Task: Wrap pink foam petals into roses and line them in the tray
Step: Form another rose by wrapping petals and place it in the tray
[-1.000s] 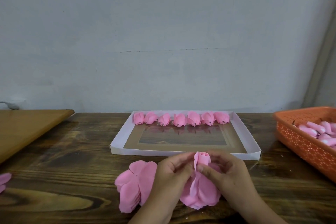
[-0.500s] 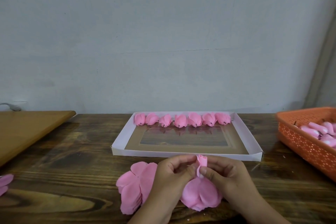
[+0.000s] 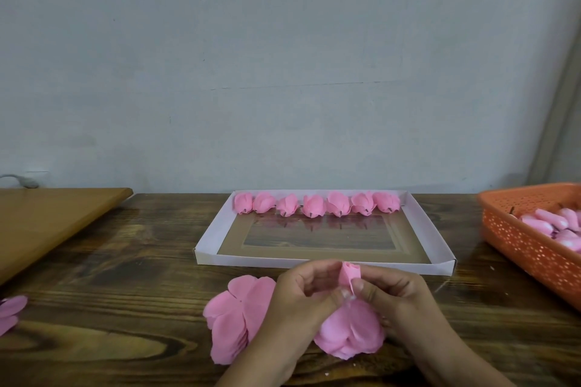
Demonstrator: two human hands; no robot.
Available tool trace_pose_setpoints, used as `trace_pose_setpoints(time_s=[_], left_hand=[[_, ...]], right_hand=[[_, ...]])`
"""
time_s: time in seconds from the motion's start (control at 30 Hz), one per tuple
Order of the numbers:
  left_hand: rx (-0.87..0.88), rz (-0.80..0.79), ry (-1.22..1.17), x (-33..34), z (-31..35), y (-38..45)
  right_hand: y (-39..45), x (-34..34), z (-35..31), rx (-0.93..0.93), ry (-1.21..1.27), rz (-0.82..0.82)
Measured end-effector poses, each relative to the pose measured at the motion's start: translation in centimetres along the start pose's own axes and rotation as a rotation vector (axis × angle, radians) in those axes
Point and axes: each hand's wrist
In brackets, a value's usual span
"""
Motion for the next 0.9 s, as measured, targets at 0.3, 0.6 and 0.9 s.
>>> trace_pose_setpoints(time_s=[0.3,0.6,0.9], left_hand=[[-0.03,0.003,-0.04,0.2,0.3,-0.2],[-0.089,0.227,-0.289,-0.6,0.9,0.4],[-0.122,0.26,-0.452,-1.0,1.1,0.6]], right_hand=[[-0.4,0.4,-1.2,0.003,-0.04,-0.026],[-1.5,0.2,-1.4,-0.042,-0.371,-0.009],[-0.7,0.7,0.4,-0.648,-1.273,0.105]])
Point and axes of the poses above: each hand's wrist, its own y-axis towards the middle knuckle, its own x-axis out of the palm, z = x × y, and after that the axes turned 12 degrees about -y, right-handed
